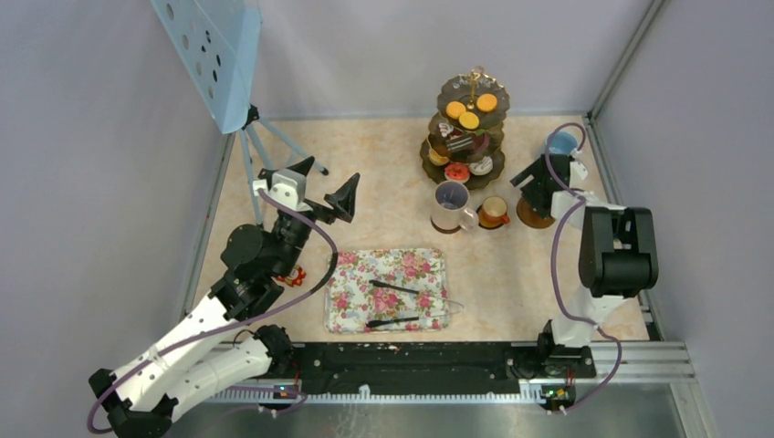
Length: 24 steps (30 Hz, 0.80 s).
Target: Serve the afternoon tea
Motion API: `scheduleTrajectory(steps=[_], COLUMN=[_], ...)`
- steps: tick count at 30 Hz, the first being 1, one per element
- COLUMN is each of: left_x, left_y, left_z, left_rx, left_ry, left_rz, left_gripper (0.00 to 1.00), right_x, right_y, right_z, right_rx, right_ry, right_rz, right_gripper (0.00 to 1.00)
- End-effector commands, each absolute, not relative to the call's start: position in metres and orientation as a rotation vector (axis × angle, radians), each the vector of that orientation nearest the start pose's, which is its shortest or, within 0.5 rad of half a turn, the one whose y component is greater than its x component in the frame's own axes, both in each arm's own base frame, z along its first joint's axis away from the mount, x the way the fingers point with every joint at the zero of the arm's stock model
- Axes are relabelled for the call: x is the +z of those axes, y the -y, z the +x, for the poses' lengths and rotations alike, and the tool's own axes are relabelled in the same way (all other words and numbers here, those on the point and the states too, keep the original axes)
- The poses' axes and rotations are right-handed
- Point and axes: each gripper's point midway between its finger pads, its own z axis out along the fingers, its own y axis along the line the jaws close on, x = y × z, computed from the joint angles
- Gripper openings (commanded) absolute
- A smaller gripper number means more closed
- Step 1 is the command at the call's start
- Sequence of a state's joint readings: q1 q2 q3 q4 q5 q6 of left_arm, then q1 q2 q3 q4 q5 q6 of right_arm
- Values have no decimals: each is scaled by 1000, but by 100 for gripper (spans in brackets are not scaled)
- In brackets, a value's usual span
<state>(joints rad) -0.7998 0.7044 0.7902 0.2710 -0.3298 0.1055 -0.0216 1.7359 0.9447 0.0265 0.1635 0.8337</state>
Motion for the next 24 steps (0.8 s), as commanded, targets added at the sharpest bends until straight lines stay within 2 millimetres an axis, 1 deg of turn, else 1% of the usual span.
scheduleTrajectory(steps=[1,2,4,6,8,10,11,13,15,16,18,19,20,22,23,24], left_x=[422,422,422,423,424,423,422,422,420,419,417,417,416,415,414,415], left_y=[167,167,167,167,167,168,168,170,173,174,176,176,176,176,176,176], left_z=[246,247,247,246,246,245,245,245,246,246,247,247,248,248,249,249], left_rx=[-417,-415,-413,-417,-423,-428,-431,-440,-443,-443,-441,-437,-433,-427,-425,-424], left_ry=[-1166,-1168,-1169,-1165,-1163,-1163,-1165,-1166,-1171,-1173,-1178,-1178,-1179,-1181,-1183,-1181], left_rz=[249,250,247,247,247,246,248,251,256,258,264,264,265,265,267,267], left_gripper=[99,99,99,99,99,99,99,99,99,99,99,99,99,99,99,99], right_x=[65,80,105,130,154,172,180,196,204,209,210,210,211,217,222,222], right_y=[-3,-9,-4,10,24,43,50,58,62,67,78,79,83,91,94,93], right_z=[432,430,423,415,409,404,404,410,423,430,445,453,460,473,481,488], right_rx=[227,210,137,4,-147,-314,-375,-459,-457,-465,-432,-393,-366,-317,-277,-227], right_ry=[-2140,-2138,-2149,-2188,-2245,-2248,-2248,-2236,-2222,-2210,-2203,-2201,-2195,-2187,-2181,-2181], right_rz=[1007,953,862,738,504,354,265,118,16,-24,-82,-114,-123,-73,-44,-46], right_gripper=[86,86,87,87,87,87,87,86,84,82,81,81,81,82,81,80])
